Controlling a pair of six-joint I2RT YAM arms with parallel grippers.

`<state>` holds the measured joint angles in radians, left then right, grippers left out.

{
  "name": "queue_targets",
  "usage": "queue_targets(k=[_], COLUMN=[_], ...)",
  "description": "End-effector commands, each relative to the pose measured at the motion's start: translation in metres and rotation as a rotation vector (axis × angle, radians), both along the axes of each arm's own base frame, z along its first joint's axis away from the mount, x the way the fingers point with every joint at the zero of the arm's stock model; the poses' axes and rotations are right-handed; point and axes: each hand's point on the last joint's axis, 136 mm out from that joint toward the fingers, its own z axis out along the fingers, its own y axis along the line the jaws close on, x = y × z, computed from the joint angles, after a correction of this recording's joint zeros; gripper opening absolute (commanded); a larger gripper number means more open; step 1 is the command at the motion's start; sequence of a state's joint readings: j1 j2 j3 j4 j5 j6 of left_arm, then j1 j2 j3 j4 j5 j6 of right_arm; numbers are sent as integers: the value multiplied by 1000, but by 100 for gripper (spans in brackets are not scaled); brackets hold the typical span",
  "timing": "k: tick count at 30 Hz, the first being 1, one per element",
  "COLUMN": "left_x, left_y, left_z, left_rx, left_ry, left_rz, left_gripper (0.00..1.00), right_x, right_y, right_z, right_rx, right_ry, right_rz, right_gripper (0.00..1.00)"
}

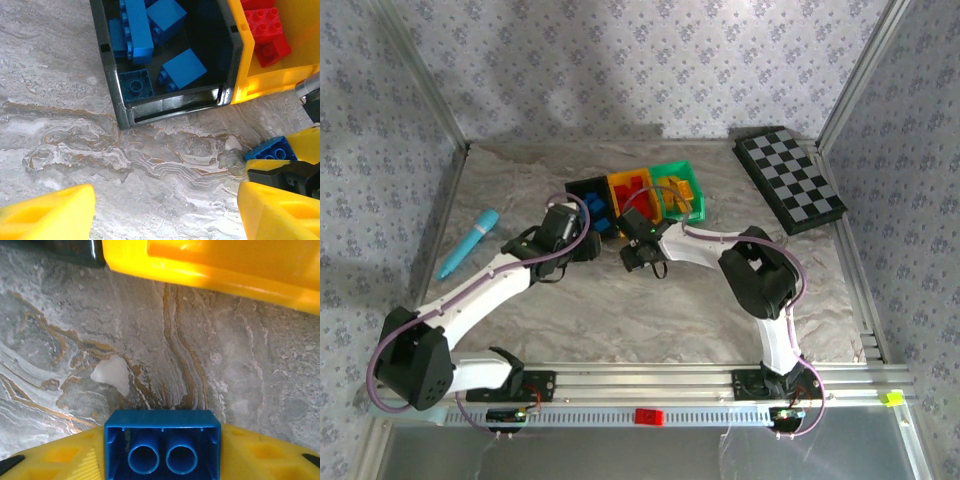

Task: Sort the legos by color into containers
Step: Pick up the lego from the center of the table, then place the lego in the container.

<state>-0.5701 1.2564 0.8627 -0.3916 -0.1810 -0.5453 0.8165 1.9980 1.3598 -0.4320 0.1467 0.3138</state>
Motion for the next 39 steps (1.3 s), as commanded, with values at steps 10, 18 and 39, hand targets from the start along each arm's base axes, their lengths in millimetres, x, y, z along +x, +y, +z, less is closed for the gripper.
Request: queue_targets(k=[10, 18, 39], left_x=[5, 3, -15], left_y=[8, 17, 49], left_z=[4, 5, -14], left_rx=[-16, -43, -49], left_ry=[-32, -34, 22], left_rz=[40, 62, 131], left_gripper=[77, 77, 78], right_x=[-7, -2, 11], right_y=[-15, -14, -1], right_z=[3, 31, 80], right_rx=[-56, -17, 78], right_ry=[-9, -67, -160], right_rz=[-22, -25, -6], right_gripper=[35, 34, 34])
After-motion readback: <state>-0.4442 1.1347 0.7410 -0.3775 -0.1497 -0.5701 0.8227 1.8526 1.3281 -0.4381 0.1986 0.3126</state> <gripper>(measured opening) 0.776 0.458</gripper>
